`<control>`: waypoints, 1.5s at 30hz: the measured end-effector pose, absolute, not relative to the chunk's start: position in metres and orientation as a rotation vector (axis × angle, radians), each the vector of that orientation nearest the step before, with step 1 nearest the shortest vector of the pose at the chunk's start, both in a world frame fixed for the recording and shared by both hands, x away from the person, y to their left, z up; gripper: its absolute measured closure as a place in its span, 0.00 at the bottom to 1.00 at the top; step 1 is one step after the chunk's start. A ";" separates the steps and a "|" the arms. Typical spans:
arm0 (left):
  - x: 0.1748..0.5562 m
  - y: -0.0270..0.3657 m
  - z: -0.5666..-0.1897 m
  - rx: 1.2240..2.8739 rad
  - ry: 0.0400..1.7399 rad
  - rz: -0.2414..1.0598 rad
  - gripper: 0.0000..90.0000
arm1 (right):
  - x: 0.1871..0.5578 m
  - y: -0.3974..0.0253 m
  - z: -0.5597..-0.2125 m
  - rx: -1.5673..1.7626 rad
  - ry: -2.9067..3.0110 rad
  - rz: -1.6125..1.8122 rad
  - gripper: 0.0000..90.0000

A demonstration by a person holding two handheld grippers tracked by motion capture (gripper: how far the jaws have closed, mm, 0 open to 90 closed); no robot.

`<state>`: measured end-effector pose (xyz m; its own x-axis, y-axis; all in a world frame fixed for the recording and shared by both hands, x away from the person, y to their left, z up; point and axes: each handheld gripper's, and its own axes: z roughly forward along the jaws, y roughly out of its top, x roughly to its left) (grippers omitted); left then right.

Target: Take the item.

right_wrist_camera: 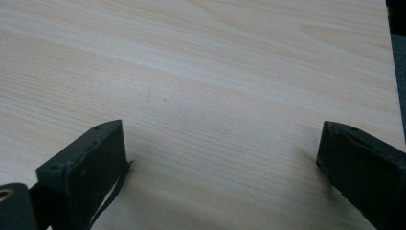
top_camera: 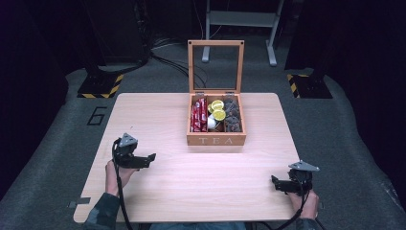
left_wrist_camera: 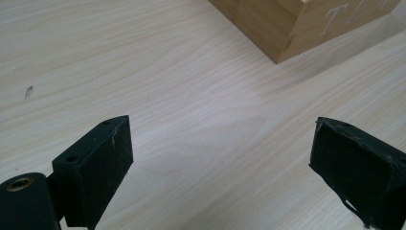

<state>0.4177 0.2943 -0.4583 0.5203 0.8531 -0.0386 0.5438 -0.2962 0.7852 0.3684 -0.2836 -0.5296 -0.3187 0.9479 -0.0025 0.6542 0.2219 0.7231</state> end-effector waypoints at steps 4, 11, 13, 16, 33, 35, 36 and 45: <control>0.425 0.287 -0.454 1.989 1.118 0.498 0.08 | 0.368 -0.284 -0.529 1.475 2.058 0.874 0.03; 0.438 0.274 -0.445 2.011 1.077 0.489 0.09 | 0.369 -0.284 -0.530 1.474 2.060 0.877 0.03; 0.441 0.268 -0.442 2.013 1.067 0.490 0.09 | 0.369 -0.284 -0.529 1.473 2.060 0.877 0.03; 0.446 0.262 -0.440 2.020 1.051 0.485 0.09 | 0.369 -0.284 -0.529 1.473 2.060 0.877 0.03; 0.476 0.219 -0.425 2.034 0.968 0.452 0.10 | 0.368 -0.284 -0.530 1.474 2.057 0.877 0.03; 0.481 0.215 -0.423 2.025 0.963 0.439 0.11 | 0.368 -0.284 -0.529 1.475 2.058 0.876 0.03; 0.483 0.213 -0.421 2.032 0.956 0.438 0.11 | 0.368 -0.284 -0.530 1.474 2.057 0.877 0.03; 0.498 0.195 -0.413 2.054 0.924 0.440 0.12 | 0.368 -0.283 -0.530 1.478 2.047 0.882 0.04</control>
